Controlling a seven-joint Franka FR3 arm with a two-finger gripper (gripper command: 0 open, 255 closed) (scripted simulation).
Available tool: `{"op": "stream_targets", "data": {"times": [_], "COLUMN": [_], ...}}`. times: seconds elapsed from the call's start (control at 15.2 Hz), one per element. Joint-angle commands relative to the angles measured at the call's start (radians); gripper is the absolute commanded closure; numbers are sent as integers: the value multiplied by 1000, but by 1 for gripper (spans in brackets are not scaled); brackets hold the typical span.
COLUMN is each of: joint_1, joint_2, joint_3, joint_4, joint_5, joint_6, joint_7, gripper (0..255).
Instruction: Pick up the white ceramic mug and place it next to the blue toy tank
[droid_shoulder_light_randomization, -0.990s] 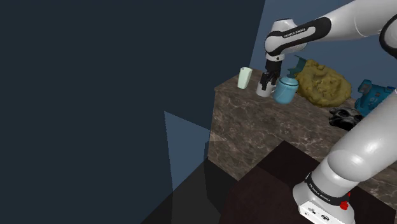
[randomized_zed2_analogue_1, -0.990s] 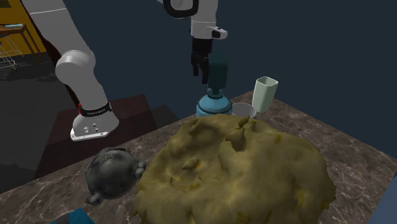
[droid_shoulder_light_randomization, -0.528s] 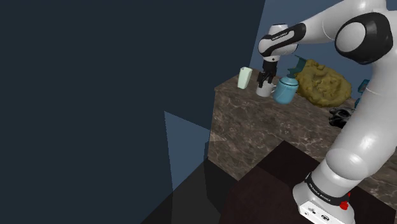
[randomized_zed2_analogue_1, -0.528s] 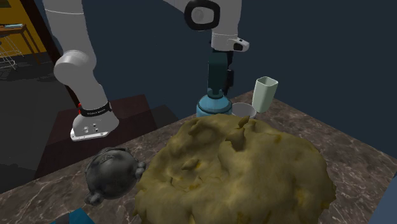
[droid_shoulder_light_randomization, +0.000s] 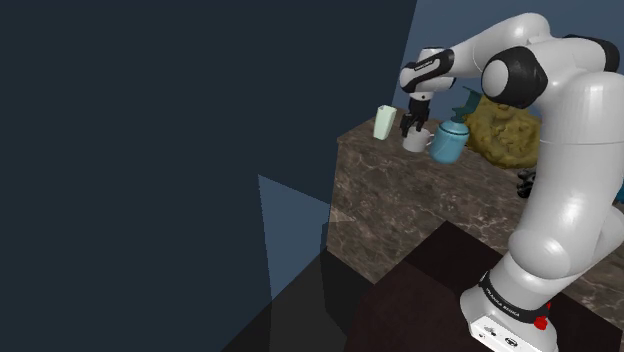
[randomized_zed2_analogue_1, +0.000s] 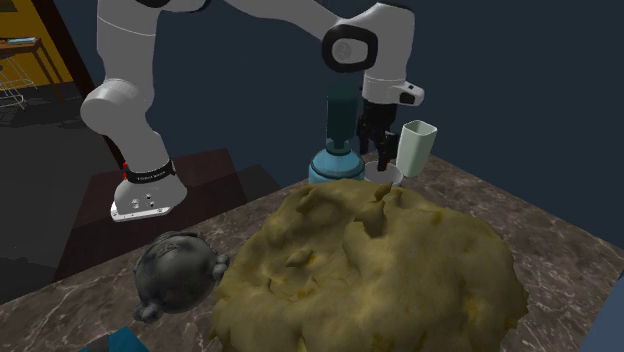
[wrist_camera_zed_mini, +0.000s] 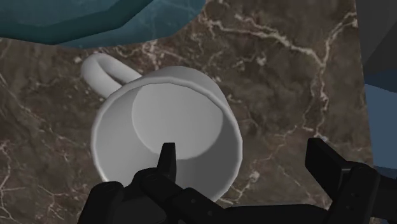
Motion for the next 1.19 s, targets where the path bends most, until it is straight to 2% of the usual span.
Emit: {"op": "stream_targets", "data": {"times": [0.0,0.33,0.79,0.86,1.12], "joint_1": [-5,-10,-10,-10,-10], "joint_2": [14,42,42,42,42], "joint_3": [2,8,8,8,8], "joint_4": [-4,-28,-28,-28,-28], "joint_5": [7,18,18,18,18], "joint_6": [19,69,69,69,69], "joint_7": [-5,-12,-12,-12,-12], "gripper": [0,0,0,255,255]}}
